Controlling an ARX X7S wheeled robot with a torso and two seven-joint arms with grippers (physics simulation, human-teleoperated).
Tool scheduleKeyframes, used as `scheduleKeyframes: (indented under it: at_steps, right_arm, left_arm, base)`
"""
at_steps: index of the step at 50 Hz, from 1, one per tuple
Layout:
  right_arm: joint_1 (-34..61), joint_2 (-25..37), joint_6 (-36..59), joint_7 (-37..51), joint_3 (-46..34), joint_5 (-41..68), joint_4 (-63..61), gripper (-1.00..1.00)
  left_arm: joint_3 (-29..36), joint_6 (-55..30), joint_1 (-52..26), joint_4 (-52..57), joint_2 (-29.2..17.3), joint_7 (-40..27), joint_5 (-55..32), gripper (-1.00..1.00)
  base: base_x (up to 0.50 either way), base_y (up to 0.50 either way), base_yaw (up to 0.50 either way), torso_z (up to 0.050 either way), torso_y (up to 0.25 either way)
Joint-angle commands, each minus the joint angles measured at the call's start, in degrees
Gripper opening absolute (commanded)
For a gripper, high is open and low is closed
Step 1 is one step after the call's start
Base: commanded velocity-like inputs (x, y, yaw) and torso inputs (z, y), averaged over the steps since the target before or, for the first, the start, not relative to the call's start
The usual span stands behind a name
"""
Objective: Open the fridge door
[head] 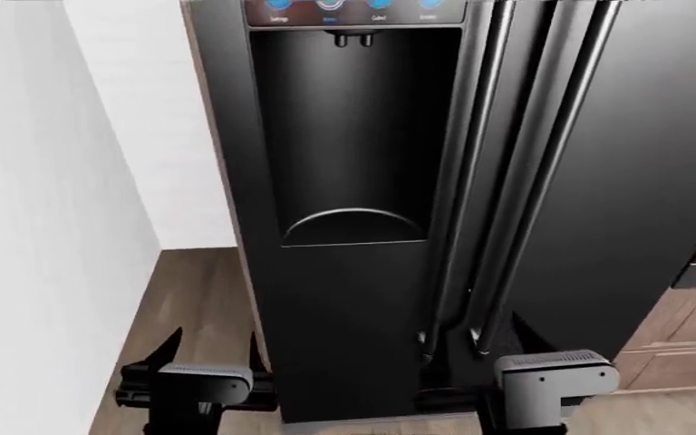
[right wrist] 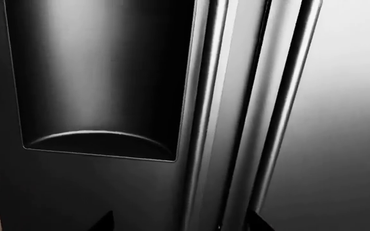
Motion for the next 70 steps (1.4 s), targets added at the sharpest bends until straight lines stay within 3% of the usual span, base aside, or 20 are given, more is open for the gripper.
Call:
scheduleKeyframes:
  at_steps: [1,56,70]
  right_arm:
    - [-0.24,0.86,-3.68,-0.05,-0.01,1.61,-0.40,1.00]
    - [0.06,3.46,-6.63,3.03,-0.60,3.06,-1.54,1.00]
    - [2.05,3.95,2.21,2.99,-1.79,4.54,-3.02,1.00]
  left_arm:
    - [0.73,0.89,-0.05,-1.43,-0.10,-0.34,0.21,1.00]
    - [1.86,-2.05,-0.37,-1.63,-0.86,-1.93,-2.29,1.00]
    - [2.33,-2.45,-0.29,-0.96,-1.20,-2.11,-2.73,1.00]
  base:
    - [0.00,0.00,-0.50,0.000,0.000]
    - [0.00,0.00,-0.50,0.000,0.000]
    - [0.19,-0.09,-0.14,0.000,0.000]
